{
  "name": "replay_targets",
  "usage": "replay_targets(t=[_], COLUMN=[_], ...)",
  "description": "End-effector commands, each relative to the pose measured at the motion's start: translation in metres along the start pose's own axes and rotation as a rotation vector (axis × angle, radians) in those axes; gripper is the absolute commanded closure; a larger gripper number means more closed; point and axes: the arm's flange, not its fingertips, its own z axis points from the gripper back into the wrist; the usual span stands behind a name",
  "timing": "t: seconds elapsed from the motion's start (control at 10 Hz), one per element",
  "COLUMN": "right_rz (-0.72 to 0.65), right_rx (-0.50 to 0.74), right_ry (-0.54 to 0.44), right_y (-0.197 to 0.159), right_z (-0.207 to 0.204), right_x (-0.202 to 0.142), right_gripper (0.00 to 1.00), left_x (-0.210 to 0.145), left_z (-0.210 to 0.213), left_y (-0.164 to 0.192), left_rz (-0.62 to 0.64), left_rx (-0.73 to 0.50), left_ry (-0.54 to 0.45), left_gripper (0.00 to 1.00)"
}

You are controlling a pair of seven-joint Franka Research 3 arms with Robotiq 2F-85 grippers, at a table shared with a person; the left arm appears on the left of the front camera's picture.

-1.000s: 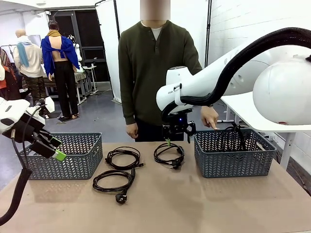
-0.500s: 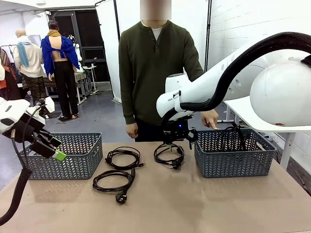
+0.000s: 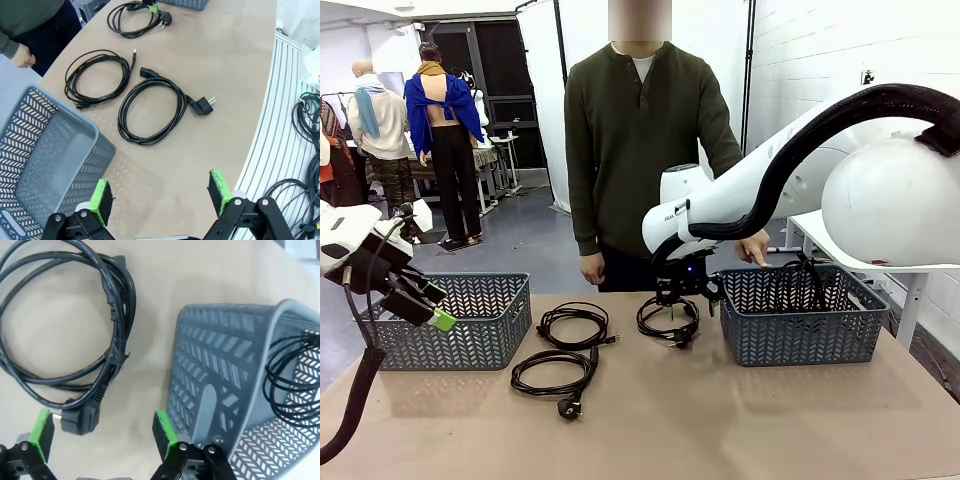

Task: Organize the cables according to human instructions.
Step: Pick up a bundle of cables and place it in the basket indicated by the human.

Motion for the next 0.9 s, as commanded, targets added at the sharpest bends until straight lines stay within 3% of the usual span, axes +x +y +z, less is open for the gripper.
replay_targets(t=[0.0,0.8], right_rz=[-0.058,-0.054], right_rx=[-0.004,-0.016], right_ry=[-0.002,0.049], right_y=[0.003,0.015], right_z=[-0.007,-0.021], right_x=[0.012,0.037], right_gripper=[0.00,0.00], left_x=[-0.003,-0.003], left_z=[-0.001,-0.001], left_y=[0.004,0.004], left_rz=[-0.017,-0.017], left_rx=[-0.015,-0.015], left_ry=[-0.012,-0.012], left_gripper=[0.00,0.00])
